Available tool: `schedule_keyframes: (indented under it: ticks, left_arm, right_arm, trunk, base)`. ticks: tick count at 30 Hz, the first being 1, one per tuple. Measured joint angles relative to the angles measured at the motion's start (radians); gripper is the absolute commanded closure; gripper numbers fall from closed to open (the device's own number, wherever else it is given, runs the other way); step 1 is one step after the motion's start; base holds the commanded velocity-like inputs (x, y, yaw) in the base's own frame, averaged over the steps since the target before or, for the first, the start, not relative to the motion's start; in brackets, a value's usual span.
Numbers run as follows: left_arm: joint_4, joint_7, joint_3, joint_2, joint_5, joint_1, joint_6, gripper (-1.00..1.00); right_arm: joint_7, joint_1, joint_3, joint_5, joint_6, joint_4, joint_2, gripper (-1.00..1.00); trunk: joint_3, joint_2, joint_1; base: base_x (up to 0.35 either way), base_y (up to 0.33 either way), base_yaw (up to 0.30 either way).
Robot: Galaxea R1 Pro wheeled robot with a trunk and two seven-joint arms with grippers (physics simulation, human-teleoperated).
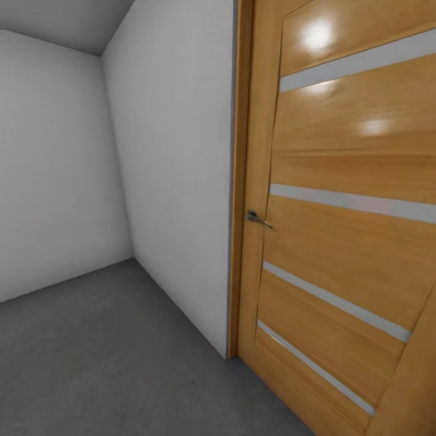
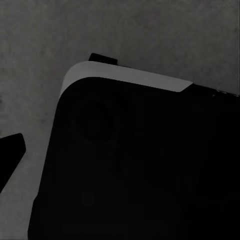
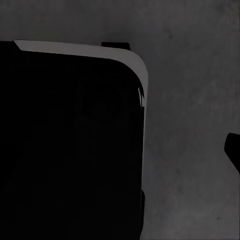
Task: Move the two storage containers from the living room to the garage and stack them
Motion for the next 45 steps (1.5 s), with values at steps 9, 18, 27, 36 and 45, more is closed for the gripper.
schedule_keyframes:
  ticks: [9,18,27,36,45]
  left_arm:
    - [0.0,0.0,0.0,0.0,0.0,0.0,-0.001,-1.0]
    - [-0.001,0.0,0.0,0.0,0.0,0.0,-0.001,-1.0]
    - [-0.001,0.0,0.0,0.0,0.0,0.0,-0.001,-1.0]
    - [0.0,0.0,0.0,0.0,0.0,0.0,-0.001,-1.0]
    - [0.0,0.0,0.001,0.0,0.0,0.0,-0.001,-1.0]
  right_arm:
    - [0.0,0.0,-0.001,-0.005,-0.011,0.0,0.0,-1.0]
    - [0.0,0.0,-0.002,-0.008,-0.011,0.0,0.001,-1.0]
    - [0.0,0.0,-0.002,-0.009,-0.01,0.0,0.0,-1.0]
    - [0.0,0.0,-0.002,-0.009,-0.01,0.0,0.0,-1.0]
    - [0.0,0.0,-0.002,-0.01,-0.009,0.0,0.0,-1.0]
  trunk:
    - [0.0,0.0,0.0]
    - [0.0,0.0,0.001]
    - [0.0,0.0,0.001]
    - [0.0,0.0,0.001]
    - [0.0,0.0,0.001]
  base:
    - [0.233,0.057,-0.017]
    - [0.023,0.004,-0.231]
    - [0.002,0.0,-0.284]
    - [0.0,0.0,-0.288]
    - [0.0,0.075,-0.289]
